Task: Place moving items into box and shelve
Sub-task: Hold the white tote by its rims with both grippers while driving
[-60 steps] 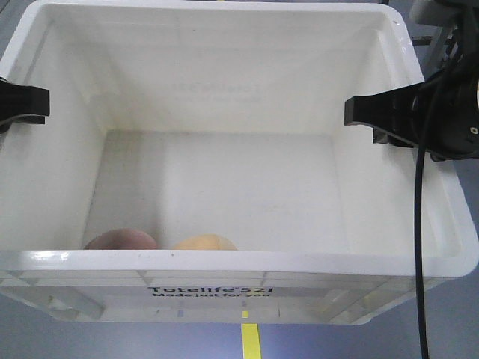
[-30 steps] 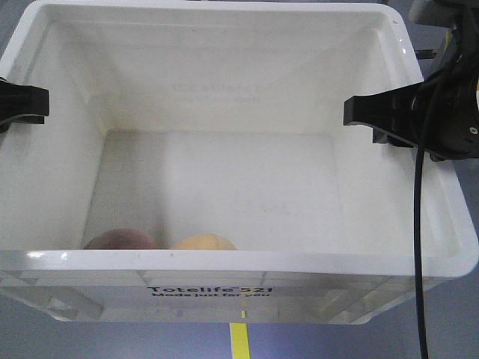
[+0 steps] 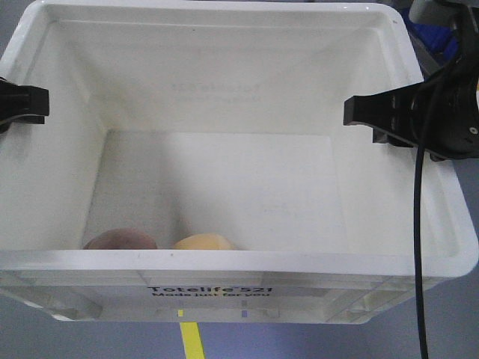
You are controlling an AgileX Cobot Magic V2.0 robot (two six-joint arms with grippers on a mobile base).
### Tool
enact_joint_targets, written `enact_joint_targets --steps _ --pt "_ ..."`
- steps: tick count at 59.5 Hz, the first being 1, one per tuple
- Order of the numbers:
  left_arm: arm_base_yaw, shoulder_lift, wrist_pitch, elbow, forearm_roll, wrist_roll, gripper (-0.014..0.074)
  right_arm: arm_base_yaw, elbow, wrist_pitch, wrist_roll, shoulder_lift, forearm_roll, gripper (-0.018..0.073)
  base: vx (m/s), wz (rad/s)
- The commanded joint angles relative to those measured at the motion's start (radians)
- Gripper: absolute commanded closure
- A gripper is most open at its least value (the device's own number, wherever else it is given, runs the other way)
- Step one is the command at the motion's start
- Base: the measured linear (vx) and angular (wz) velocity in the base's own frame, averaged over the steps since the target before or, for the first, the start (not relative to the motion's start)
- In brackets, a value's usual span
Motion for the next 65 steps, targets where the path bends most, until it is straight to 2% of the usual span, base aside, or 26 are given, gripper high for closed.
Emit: enact_joint_targets --steps 1,65 --pt "0.007 -0.025 -0.081 -0.035 0.107 -0.004 0.053 -0.013 -0.037 -0.036 0.004 -0.043 -0.134 0.0432 0.31 -0.49" --pt "0.008 -0.025 -0.081 -0.035 0.107 -0.004 0.053 -0.013 -0.037 -0.036 0.004 -0.043 -0.134 0.0432 0.2 -0.52"
